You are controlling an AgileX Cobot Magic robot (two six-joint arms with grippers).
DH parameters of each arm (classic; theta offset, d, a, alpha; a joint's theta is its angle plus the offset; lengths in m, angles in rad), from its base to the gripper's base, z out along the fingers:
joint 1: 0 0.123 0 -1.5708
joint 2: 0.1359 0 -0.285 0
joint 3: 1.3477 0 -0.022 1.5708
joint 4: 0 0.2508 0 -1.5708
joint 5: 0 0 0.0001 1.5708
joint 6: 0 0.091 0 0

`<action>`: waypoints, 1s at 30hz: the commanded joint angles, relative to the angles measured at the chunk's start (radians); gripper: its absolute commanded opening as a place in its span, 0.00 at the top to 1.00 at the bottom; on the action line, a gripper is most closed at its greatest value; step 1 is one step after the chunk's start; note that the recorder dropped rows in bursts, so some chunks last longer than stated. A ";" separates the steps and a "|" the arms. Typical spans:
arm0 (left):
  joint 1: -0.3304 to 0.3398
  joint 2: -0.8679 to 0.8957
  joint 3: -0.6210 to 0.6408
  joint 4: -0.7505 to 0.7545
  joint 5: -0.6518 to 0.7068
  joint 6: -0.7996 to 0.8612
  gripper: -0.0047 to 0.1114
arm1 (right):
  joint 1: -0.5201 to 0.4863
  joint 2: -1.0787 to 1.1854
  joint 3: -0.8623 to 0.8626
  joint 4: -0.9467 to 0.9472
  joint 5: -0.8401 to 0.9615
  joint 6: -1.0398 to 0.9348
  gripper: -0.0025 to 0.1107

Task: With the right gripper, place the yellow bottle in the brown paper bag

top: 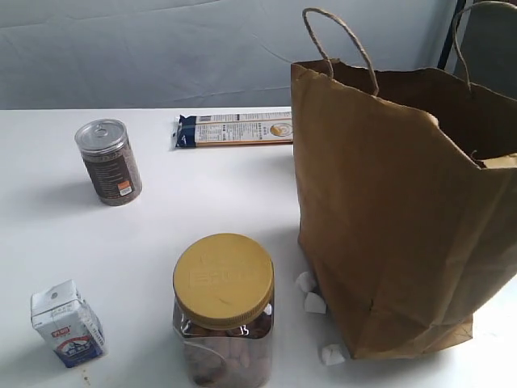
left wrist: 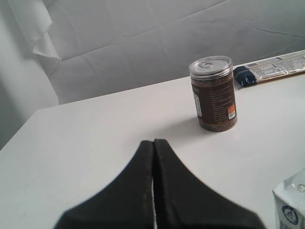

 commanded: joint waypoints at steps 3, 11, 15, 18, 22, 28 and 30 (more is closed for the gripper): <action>0.000 -0.002 0.005 0.000 -0.005 -0.007 0.96 | -0.003 -0.132 0.270 0.124 -0.230 -0.005 0.98; 0.000 -0.002 0.005 0.000 -0.005 -0.007 0.96 | -0.146 -0.134 0.511 0.177 -0.604 -0.005 0.98; 0.000 -0.002 0.005 0.000 -0.005 -0.007 0.96 | -0.300 -0.134 0.602 0.227 -0.733 -0.007 0.98; 0.000 -0.002 0.005 0.000 -0.005 -0.007 0.96 | -0.411 -0.134 0.674 0.251 -0.840 -0.103 0.98; 0.000 -0.002 0.005 0.000 -0.005 -0.007 0.96 | -0.491 -0.140 0.728 0.302 -0.946 -0.306 0.98; 0.000 -0.002 0.005 0.000 -0.005 -0.007 0.96 | -0.558 -0.206 0.772 0.296 -1.019 -0.398 0.98; 0.000 -0.002 0.005 0.000 -0.005 -0.007 0.96 | -0.585 -0.264 0.772 0.288 -0.983 -0.433 0.98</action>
